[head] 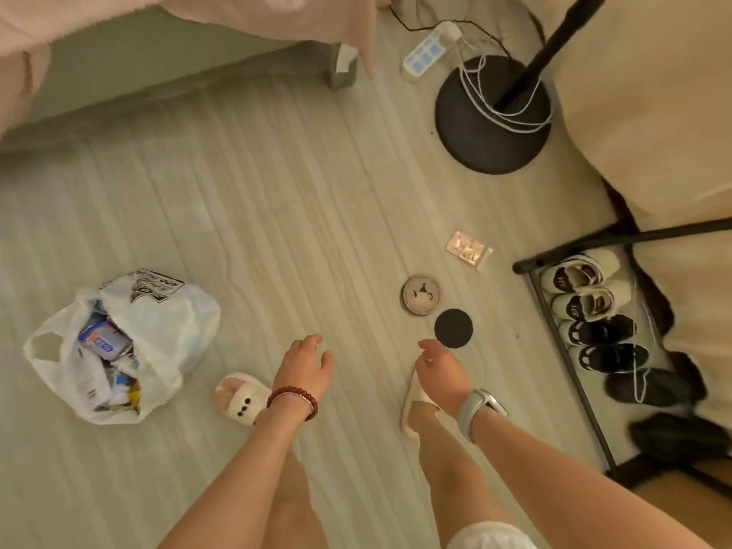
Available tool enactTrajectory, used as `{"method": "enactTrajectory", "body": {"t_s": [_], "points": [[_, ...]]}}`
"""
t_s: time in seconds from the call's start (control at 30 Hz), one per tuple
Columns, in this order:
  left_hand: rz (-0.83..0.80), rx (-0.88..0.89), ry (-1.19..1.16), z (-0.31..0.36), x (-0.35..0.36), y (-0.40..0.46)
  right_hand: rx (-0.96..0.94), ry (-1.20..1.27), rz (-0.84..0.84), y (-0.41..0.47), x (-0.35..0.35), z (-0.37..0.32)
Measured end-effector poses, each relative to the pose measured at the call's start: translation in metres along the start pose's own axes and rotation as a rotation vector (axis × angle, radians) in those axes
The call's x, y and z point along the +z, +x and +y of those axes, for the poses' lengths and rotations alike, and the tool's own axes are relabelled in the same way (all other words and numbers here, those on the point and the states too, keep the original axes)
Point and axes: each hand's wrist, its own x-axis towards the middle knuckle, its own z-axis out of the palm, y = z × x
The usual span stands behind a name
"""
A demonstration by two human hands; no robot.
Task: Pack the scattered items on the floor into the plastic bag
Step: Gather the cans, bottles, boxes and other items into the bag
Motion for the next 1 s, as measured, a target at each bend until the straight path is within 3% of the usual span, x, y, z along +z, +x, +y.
{"method": "enactTrajectory", "body": {"t_s": [0.17, 0.33, 0.57, 0.83, 0.9, 1.0], "points": [[-0.090, 0.047, 0.039, 0.084, 0.092, 0.047, 0.060, 0.079, 0.077, 0.062, -0.066, 0.087], [-0.134, 0.154, 0.174, 0.125, 0.163, 0.125, 0.056, 0.087, 0.079, 0.150, -0.065, 0.149], [-0.114, 0.207, 0.400, 0.112, 0.276, 0.298, -0.059, -0.140, 0.132, 0.321, -0.005, 0.211], [0.132, 0.218, 0.542, 0.089, 0.356, 0.386, -0.051, -0.339, 0.209, 0.429, 0.052, 0.260], [0.176, 0.172, 0.469, 0.089, 0.357, 0.389, 0.016, -0.378, 0.265, 0.430, 0.056, 0.262], [0.085, 0.131, 0.268, 0.089, 0.341, 0.397, 0.132, -0.265, 0.247, 0.426, 0.052, 0.261]]}}
